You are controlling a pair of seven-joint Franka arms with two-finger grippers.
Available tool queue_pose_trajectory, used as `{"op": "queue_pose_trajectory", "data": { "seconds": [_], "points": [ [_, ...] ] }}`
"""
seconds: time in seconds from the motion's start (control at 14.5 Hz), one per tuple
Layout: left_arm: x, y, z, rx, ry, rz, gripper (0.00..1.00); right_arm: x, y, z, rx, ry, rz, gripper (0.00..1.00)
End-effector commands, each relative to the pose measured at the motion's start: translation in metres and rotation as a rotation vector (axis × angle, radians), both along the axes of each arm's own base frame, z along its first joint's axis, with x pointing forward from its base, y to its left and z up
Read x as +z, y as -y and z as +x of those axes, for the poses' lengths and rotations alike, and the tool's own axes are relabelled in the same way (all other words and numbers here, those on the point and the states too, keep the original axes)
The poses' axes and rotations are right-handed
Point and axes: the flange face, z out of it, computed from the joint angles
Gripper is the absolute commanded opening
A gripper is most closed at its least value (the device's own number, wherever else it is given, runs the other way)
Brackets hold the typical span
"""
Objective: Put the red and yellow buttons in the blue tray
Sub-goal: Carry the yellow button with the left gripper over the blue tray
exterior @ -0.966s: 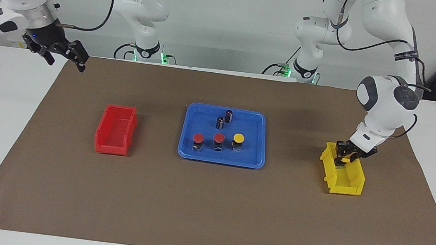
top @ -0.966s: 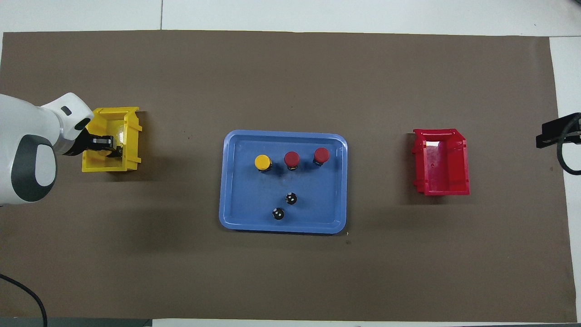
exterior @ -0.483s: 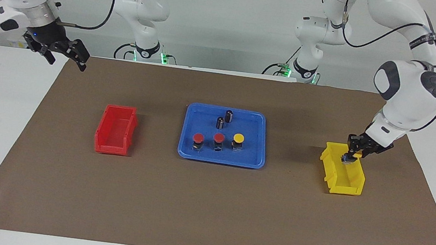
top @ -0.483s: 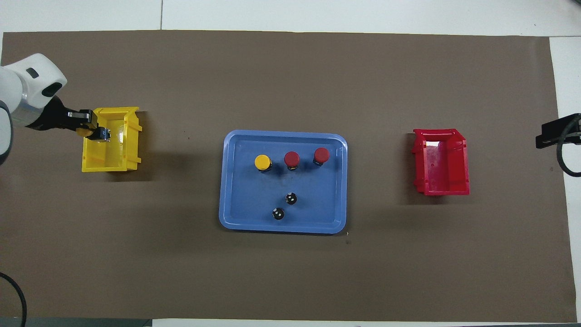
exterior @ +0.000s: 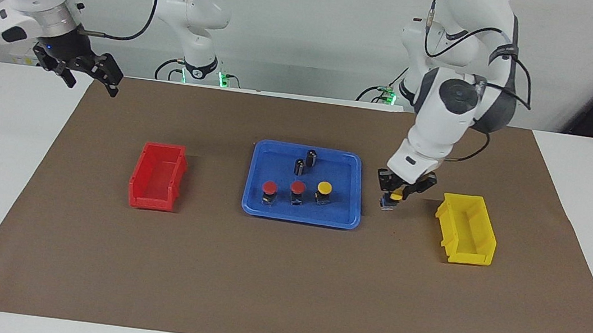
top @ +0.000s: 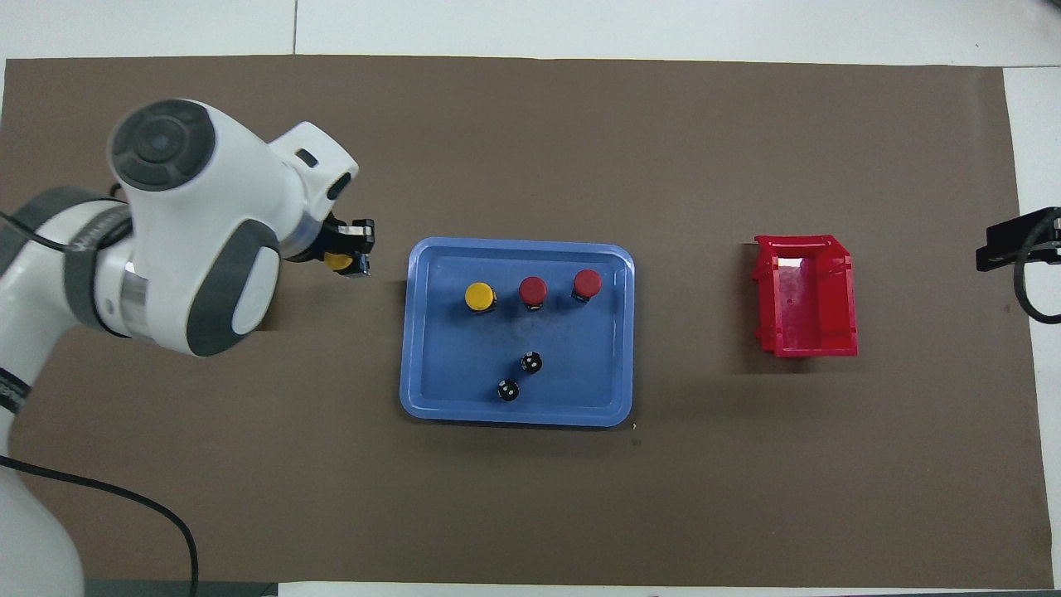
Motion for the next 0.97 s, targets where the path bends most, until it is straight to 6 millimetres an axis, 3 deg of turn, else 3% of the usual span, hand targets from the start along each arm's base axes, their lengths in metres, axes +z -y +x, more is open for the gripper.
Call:
{"op": "queue_pose_trajectory", "data": {
  "seconds": [0.0,0.34,0.9],
  "points": [
    [0.001,0.017,-0.014,0.016,0.033,-0.041,0.02,0.001,0.001,-0.007,0.023,0.002,-0.002,1.0],
    [-0.028,0.049,-0.037,0.013,0.04,-0.048,0.02,0.001,0.0,-0.007,0.024,0.002,-0.002,1.0],
    [-0.044,0.051,-0.047,0.021,0.04,-0.048,0.02,0.0,0.0,-0.007,0.024,-0.001,-0.001,1.0]
  ]
}}
